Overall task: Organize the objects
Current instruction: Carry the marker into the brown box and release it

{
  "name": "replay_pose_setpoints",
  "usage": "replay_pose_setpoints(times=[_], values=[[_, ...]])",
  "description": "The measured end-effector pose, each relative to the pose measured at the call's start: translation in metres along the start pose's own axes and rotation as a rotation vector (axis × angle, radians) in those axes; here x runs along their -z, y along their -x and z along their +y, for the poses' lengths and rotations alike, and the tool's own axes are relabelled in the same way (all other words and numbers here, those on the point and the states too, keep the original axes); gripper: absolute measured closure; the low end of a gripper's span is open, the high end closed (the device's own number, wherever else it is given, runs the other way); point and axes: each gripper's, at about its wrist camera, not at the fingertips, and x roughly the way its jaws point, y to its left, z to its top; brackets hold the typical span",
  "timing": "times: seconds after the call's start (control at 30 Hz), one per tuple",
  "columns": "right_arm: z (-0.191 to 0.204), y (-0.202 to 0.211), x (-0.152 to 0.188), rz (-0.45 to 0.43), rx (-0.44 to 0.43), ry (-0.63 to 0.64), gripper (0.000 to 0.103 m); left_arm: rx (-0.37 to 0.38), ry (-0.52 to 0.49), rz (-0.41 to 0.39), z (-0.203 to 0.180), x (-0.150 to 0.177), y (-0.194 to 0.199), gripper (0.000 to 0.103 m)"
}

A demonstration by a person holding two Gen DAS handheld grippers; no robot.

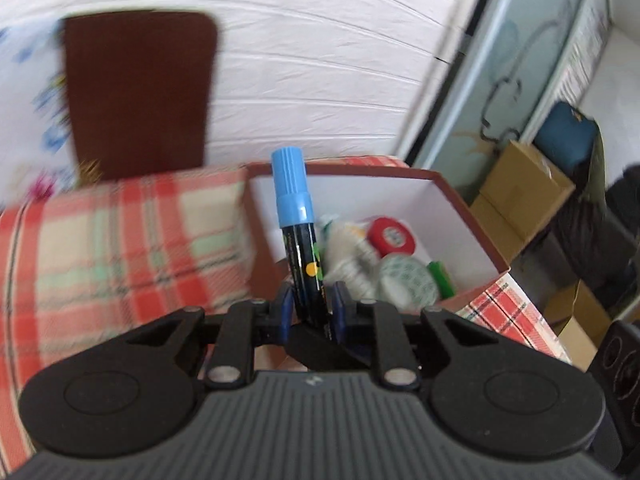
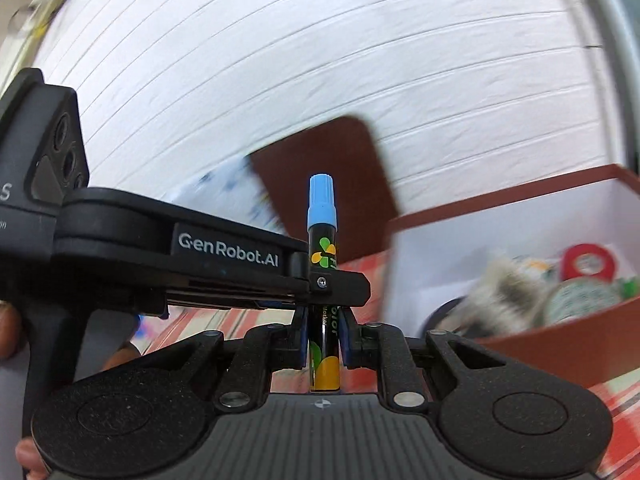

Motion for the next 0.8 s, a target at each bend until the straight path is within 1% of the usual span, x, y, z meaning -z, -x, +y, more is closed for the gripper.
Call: replay_pose_setpoints(times=[0.07,0.17,0.3,0.33,0.4,0.43,0.47,0.53,0.57,0.73,0.8], values=[[-0.019,-0.004,-0.006,-0.022,0.026,-0.03,0.086,0.004,-0.03,0.008,-0.013,-0.012,-0.018,0.08],[-0.042,-0.018,-0.009,-0.04,0.053,-0.07,0.086,-0.011,-0.062,0.024,-0.025,-0.025,-0.046,0.08],[-0.062,-0.045,-0.004,-0.034,0.085,-0.079,0.086,-0.067,-0.114,0.04,-0.029,-0.031,-0.077,0.079],[-0.065,-0.051,-0.001,-0.031,0.097,-0.072,0.085,-0.086,-0.122,0.043,-0.028,-0.031,-0.083,0.079],[-0.068,-0.057,0.005,-0.035,0.14,-0.035,0.081,-0.124,-0.133,0.045,-0.023,-0.031,-0.094,0.071],[-0.066,-0.059,0.007,-0.046,0.163,-0.005,0.075,-0.143,-0.135,0.048,-0.02,-0.031,-0.098,0.07],[-0.064,-0.059,0.009,-0.054,0.175,0.013,0.067,-0.15,-0.13,0.051,-0.017,-0.03,-0.099,0.067],[-0.064,-0.052,0.013,-0.075,0.169,0.023,0.064,-0.141,-0.122,0.045,-0.013,-0.029,-0.097,0.065],[-0.064,-0.05,0.014,-0.079,0.17,0.024,0.064,-0.153,-0.129,0.038,-0.013,-0.028,-0.095,0.06],[-0.065,-0.028,0.019,-0.105,0.202,0.039,0.064,-0.191,-0.175,-0.013,-0.025,-0.025,-0.074,0.055],[-0.065,-0.015,0.021,-0.115,0.216,0.041,0.063,-0.217,-0.195,-0.033,-0.032,-0.023,-0.064,0.048]])
